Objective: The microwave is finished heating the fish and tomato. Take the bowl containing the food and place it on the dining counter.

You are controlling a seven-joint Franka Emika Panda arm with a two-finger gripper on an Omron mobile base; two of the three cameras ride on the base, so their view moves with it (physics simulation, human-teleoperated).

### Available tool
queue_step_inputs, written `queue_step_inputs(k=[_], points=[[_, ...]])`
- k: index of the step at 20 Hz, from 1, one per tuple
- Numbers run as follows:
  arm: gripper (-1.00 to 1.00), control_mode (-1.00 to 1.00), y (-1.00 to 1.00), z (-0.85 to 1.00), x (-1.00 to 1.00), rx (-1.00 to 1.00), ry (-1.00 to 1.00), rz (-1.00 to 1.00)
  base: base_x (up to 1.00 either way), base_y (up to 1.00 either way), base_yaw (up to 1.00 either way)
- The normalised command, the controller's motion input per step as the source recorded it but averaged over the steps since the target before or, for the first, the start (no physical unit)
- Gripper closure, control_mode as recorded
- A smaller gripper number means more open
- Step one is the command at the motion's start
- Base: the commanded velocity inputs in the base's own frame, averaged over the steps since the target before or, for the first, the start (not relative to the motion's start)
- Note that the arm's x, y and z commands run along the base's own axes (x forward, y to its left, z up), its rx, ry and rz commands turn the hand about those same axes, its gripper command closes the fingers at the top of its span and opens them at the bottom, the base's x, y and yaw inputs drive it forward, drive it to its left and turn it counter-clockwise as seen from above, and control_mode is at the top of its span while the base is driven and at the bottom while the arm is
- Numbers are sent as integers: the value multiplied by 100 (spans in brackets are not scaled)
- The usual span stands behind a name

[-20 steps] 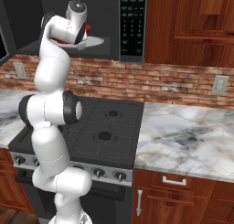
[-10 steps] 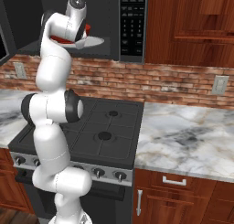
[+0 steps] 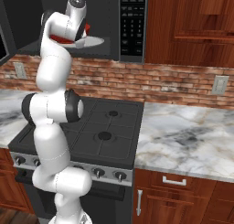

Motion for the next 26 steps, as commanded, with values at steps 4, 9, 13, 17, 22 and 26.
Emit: queue_step_inputs(k=[4, 9, 13, 17, 22, 26], points=[[100, -100, 0, 0, -17, 0, 0, 0, 0, 0, 0], [100, -100, 0, 0, -38, 0, 0, 0, 0, 0, 0], [100, -100, 0, 0, -46, 0, -1, 0, 0, 0, 0], [100, -100, 0, 0, -54, 0, -3, 0, 0, 0, 0], [100, -100, 0, 0, -74, 0, -10, 0, 0, 0, 0], [100, -100, -1, 0, -98, 2, -20, 0, 0, 0, 0]])
